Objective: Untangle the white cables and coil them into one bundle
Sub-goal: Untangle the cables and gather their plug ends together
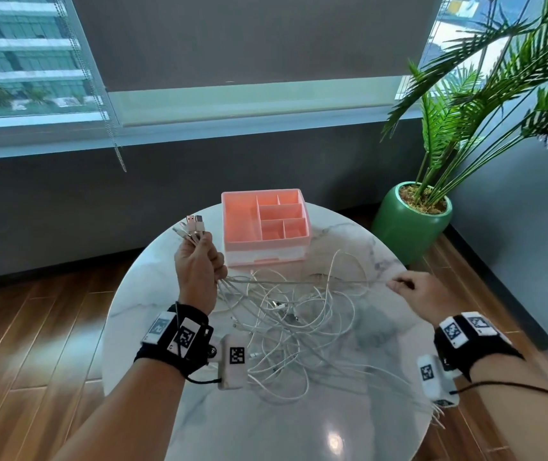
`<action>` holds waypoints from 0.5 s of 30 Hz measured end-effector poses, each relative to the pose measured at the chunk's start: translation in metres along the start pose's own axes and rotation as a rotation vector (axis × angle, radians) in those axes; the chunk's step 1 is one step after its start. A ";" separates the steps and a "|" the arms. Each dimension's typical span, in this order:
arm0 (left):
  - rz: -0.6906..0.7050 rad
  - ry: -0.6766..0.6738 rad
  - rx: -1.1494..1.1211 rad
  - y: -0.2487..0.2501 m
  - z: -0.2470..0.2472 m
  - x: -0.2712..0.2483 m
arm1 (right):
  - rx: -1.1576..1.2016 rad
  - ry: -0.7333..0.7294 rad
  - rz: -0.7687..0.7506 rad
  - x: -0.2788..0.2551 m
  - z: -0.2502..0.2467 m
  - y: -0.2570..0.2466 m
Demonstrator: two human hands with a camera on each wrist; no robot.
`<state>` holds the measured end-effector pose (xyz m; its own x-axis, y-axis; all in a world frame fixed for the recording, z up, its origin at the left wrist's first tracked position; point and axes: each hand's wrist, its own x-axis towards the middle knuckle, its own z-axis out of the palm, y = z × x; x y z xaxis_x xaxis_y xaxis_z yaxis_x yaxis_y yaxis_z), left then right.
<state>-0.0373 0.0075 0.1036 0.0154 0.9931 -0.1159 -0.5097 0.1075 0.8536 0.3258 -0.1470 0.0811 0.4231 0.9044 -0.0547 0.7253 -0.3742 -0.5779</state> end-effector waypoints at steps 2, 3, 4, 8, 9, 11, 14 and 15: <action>0.007 -0.009 0.025 -0.002 0.002 0.000 | -0.005 0.118 0.023 0.002 -0.021 -0.001; 0.007 -0.008 0.028 -0.002 0.001 0.000 | 0.012 0.167 0.030 0.004 -0.029 -0.003; 0.006 -0.010 0.029 -0.002 0.001 0.001 | 0.057 0.211 0.039 0.007 -0.033 -0.004; -0.015 -0.055 0.024 -0.005 0.003 -0.001 | 0.430 0.254 0.168 0.019 -0.028 -0.005; -0.019 -0.071 0.017 -0.006 0.005 -0.002 | 0.456 0.249 0.206 0.021 -0.021 -0.004; -0.021 -0.085 0.011 -0.006 0.007 -0.004 | 0.398 0.154 0.306 0.022 -0.004 0.000; -0.010 -0.068 0.020 -0.004 0.006 -0.003 | 0.312 -0.174 0.549 0.015 0.028 0.018; -0.007 -0.057 0.025 -0.003 0.005 -0.002 | 0.263 -0.276 0.595 0.010 0.037 0.022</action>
<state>-0.0313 0.0049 0.1037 0.0683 0.9933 -0.0928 -0.4882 0.1144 0.8652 0.3260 -0.1387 0.0377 0.5286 0.5932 -0.6072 0.2433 -0.7912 -0.5611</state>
